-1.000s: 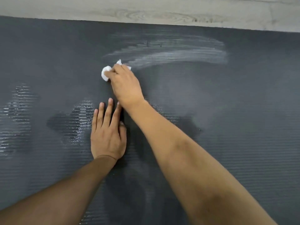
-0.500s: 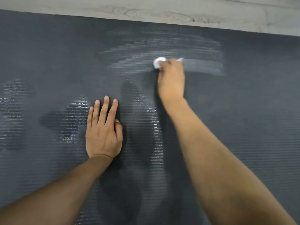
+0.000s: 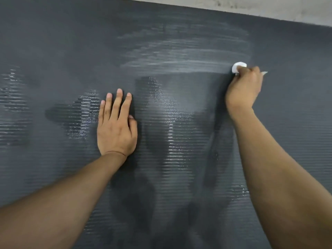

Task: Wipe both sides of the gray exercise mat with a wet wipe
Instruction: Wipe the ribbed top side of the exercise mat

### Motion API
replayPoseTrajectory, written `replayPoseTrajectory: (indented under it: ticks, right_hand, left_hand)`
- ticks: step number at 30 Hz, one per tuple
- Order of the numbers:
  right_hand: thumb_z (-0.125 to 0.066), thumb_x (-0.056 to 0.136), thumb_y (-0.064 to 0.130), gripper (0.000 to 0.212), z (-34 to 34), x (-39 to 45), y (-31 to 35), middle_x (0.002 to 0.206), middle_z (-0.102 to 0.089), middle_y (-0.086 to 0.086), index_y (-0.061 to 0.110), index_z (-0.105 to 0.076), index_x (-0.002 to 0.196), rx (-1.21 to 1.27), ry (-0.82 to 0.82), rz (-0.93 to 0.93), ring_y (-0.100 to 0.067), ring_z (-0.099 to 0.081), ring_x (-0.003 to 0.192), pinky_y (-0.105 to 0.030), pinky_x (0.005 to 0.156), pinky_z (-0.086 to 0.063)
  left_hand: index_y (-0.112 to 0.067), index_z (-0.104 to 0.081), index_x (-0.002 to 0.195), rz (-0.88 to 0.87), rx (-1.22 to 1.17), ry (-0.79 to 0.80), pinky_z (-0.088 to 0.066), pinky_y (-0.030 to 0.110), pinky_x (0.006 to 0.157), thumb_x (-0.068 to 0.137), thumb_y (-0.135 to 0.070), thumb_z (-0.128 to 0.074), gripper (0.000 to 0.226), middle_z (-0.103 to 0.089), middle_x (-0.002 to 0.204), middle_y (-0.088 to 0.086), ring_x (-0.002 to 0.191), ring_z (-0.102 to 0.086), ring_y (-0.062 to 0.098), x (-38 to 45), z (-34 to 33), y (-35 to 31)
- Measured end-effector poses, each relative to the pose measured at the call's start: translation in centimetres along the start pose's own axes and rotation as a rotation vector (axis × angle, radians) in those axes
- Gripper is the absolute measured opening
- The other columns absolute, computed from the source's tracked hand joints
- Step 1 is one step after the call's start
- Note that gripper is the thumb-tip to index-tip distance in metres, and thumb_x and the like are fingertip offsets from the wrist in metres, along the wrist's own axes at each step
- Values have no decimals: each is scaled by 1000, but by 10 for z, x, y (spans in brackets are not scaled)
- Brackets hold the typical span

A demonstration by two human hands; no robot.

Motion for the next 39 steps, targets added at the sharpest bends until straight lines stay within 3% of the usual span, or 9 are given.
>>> replayPoseTrajectory:
  ticks: [2,7,10,17,22,28,30,34,39]
  right_hand:
    - [-44,81,1,34,-21,-28,51,102,-62,-18,9,-71,101,128,48,42,-34,-57,97,-39,90,-44]
    - [-55,81,14,21,-50,-168,228,95,-65,-10,13,-72,91,335,346,624,-28,-57,93,-30,77,-38]
    - [-55,83,12,20,-36,-179,228,92,-64,-8,11,-71,93,325,253,738,-28,-58,90,-38,75,-47]
    - [-45,87,3,31,7,-41,-39,94,-60,-12,11,-70,103,129,-79,54,-27,-51,96,-36,94,-45]
    - [-42,91,9,37,10,-46,-50,99,-60,-7,19,-68,114,284,-184,116,-26,-50,93,-34,109,-36]
    - [-38,89,13,38,13,-46,-46,102,-60,-11,18,-67,113,257,-151,152,-32,-51,95,-22,92,-35]
    - [-38,89,13,36,16,-47,-43,102,-60,-12,16,-67,111,227,-185,174,-33,-51,95,-25,92,-35]
    - [-37,92,10,33,15,-45,-43,106,-58,-14,13,-65,109,209,-187,198,-33,-52,99,-27,102,-35]
    - [-37,92,10,35,15,-46,-37,105,-57,-18,12,-67,110,181,-68,100,-35,-52,105,-19,100,-31]
  left_hand:
    - [-11,-28,159,29,-28,-21,-13,44,128,98,-21,-37,63,-24,168,6,156,-18,25,-1,2,1]
    - [-3,-26,158,30,-91,-57,-12,41,129,101,-18,-42,61,-25,167,13,155,-21,26,-1,1,5]
    - [-3,-28,157,26,-88,-42,-10,40,129,101,-16,-42,59,-25,167,13,156,-20,26,-2,-1,7]
    - [-4,-29,158,21,-71,-40,-11,42,128,98,-16,-38,62,-24,167,12,156,-19,26,-1,2,4]
    - [-2,-34,155,32,-62,-27,-12,42,128,98,-18,-36,59,-29,165,16,154,-24,30,1,4,4]
    - [-14,-53,138,-172,135,146,-37,49,108,98,-19,-53,39,-47,149,12,130,-47,38,-35,26,-6]
    - [-21,-41,152,-200,201,315,-37,52,109,98,-36,-56,58,-36,160,8,141,-40,37,-59,29,0]
    - [-39,13,160,-155,230,709,-10,58,125,94,-66,-50,95,21,169,-4,158,8,28,-75,12,16]
    - [-43,19,157,-110,178,738,-2,63,124,95,-65,-52,98,31,166,-7,156,17,28,-72,3,10]
Point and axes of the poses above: each hand's wrist, its own x-axis towards the middle knuckle, its own z-axis out of the back of the hand, y = z × x, the point moved 9 cm from there along x, towards the middle knuckle
